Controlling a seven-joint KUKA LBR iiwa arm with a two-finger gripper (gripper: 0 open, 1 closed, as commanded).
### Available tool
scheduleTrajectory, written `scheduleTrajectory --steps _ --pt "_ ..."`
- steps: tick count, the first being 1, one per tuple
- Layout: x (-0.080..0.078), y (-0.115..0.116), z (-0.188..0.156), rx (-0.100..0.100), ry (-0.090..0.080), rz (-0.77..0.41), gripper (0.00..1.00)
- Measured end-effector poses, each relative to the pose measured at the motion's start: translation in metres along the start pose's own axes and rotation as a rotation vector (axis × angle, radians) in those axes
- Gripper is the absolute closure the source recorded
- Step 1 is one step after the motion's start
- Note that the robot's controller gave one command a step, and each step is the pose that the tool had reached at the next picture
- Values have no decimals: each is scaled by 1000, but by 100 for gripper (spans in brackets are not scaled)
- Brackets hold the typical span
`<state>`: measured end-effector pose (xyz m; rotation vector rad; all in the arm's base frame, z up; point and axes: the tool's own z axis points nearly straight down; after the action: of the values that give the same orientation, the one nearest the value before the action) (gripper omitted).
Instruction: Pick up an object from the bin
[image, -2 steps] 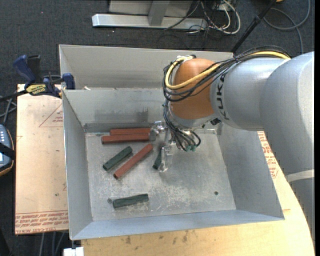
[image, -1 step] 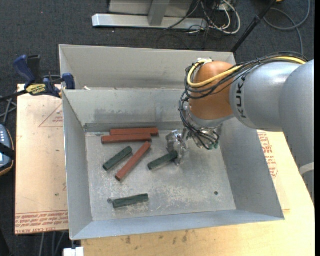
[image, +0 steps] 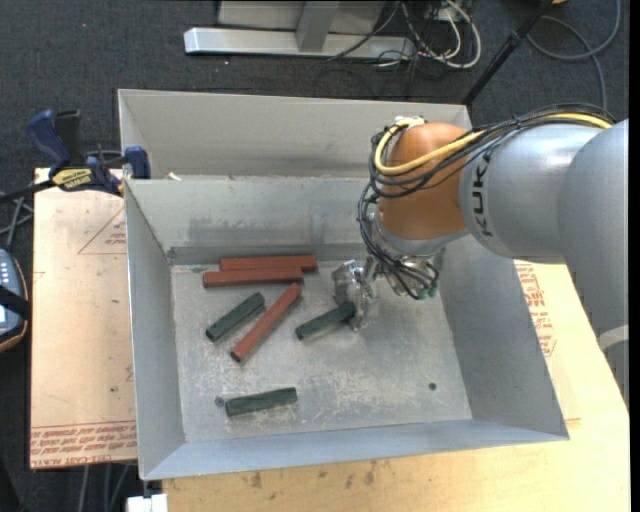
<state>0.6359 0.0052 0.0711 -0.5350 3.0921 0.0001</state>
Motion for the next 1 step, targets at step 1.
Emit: scheduleTrajectory --steps 1 --pt "-6 3 -199 -1 0 25 100"
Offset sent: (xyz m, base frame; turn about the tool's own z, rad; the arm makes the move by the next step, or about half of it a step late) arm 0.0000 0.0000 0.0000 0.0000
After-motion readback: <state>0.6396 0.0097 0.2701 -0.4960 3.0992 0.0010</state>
